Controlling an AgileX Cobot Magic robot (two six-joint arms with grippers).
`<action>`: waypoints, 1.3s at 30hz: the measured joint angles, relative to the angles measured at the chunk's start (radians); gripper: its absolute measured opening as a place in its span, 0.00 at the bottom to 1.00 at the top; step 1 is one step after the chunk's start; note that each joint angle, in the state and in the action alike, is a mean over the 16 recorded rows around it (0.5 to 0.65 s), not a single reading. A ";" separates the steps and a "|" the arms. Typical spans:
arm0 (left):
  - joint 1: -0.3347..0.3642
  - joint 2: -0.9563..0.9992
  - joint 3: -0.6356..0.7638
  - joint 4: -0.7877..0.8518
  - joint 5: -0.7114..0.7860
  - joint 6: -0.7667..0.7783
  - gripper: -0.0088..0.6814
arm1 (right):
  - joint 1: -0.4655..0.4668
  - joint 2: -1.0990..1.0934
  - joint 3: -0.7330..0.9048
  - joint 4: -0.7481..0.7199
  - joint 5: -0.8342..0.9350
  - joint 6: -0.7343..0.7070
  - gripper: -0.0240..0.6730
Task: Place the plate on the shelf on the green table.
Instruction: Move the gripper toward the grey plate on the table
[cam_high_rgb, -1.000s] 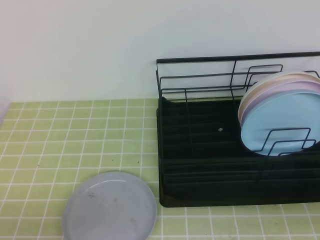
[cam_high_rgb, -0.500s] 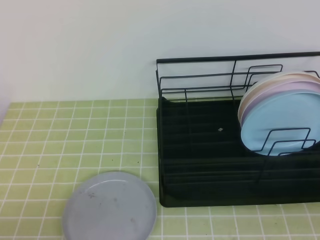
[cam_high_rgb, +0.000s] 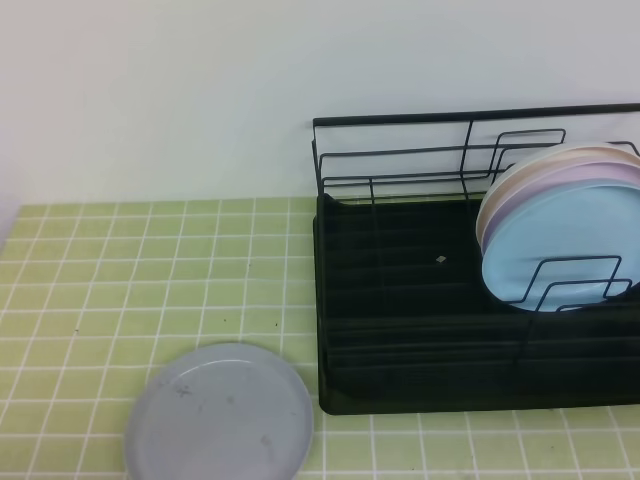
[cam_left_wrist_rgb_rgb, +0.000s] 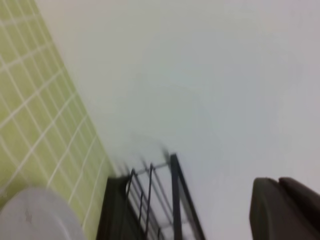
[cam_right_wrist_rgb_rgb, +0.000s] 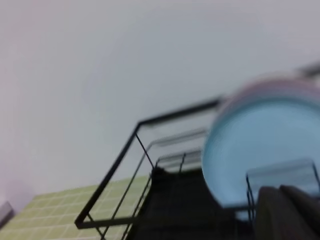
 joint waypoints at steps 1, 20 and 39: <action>0.000 0.000 0.000 -0.008 0.013 0.021 0.01 | 0.000 0.000 -0.018 0.001 0.017 -0.025 0.03; 0.000 0.032 -0.126 -0.027 0.289 0.513 0.01 | 0.000 0.220 -0.382 -0.079 0.275 -0.219 0.03; 0.000 0.570 -0.487 0.509 0.472 0.475 0.01 | 0.002 0.524 -0.487 -0.110 0.505 -0.209 0.03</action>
